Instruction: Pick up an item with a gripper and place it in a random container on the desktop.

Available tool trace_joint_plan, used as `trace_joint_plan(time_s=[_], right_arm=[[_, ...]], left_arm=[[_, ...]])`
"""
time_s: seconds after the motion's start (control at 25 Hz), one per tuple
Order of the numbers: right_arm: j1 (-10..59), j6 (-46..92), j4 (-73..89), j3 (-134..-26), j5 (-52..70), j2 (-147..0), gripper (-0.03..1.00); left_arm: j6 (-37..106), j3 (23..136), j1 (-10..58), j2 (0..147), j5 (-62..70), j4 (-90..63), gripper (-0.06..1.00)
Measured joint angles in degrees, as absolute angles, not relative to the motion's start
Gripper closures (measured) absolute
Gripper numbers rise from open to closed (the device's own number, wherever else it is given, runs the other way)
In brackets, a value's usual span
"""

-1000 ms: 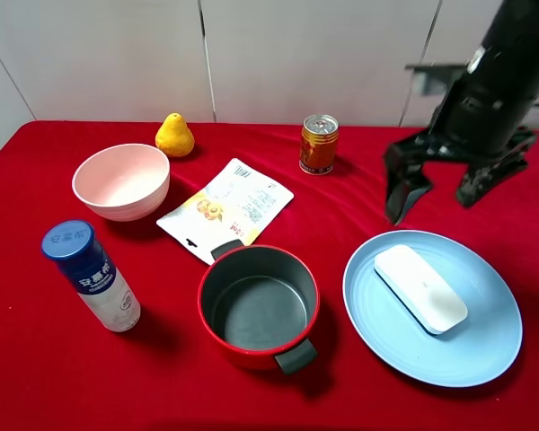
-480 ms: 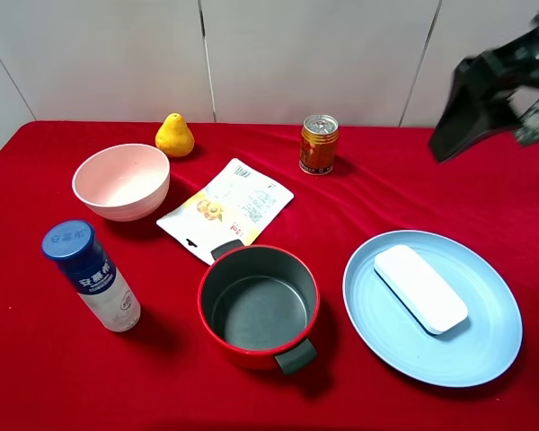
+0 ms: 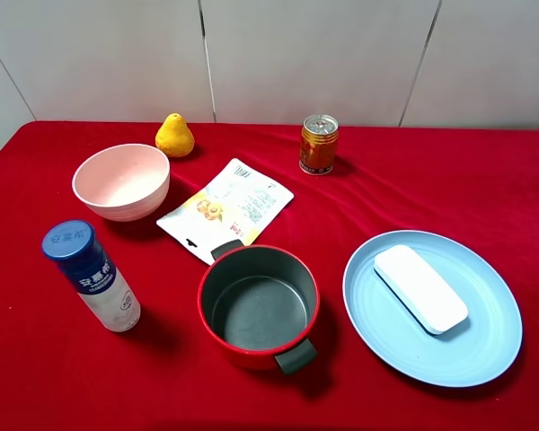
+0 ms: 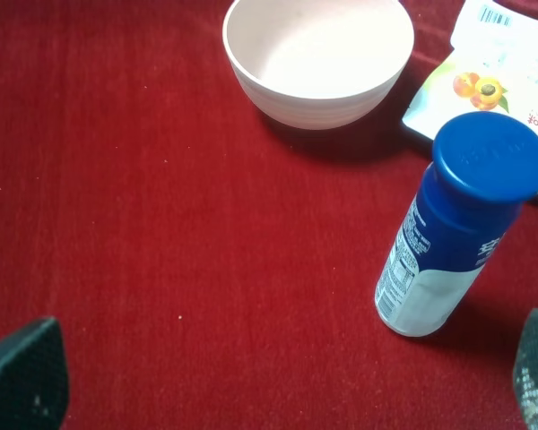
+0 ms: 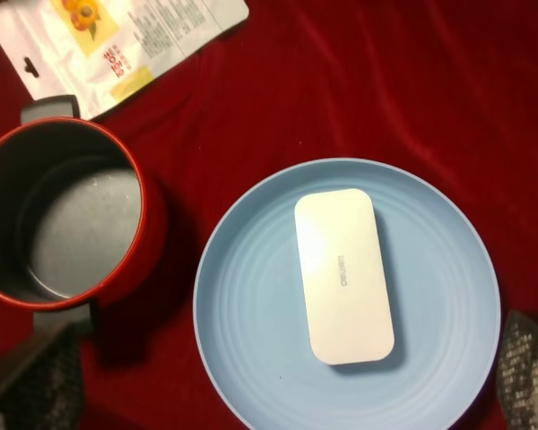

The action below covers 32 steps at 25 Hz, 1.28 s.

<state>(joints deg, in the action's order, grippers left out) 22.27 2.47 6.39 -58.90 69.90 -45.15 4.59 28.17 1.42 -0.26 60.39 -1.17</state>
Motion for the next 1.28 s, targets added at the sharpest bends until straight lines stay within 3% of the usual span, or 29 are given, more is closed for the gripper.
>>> trace_joint_plan(time_s=[0.16,0.68,1.28], right_arm=[[19.71,2.47,6.55,-53.92,69.97,-35.74,0.28],[2.10,2.30,6.55,-38.67,70.01,-5.20,0.28],[0.28,2.30,2.69,-30.57,62.49,0.46,0.28]], left_arm=[[4.59,28.17,1.42,-0.26,60.39,-1.17,-0.05],[4.59,28.17,1.42,-0.26,60.39,-1.17,-0.05],[4.59,28.17,1.42,-0.26,60.39,-1.17,-0.05]])
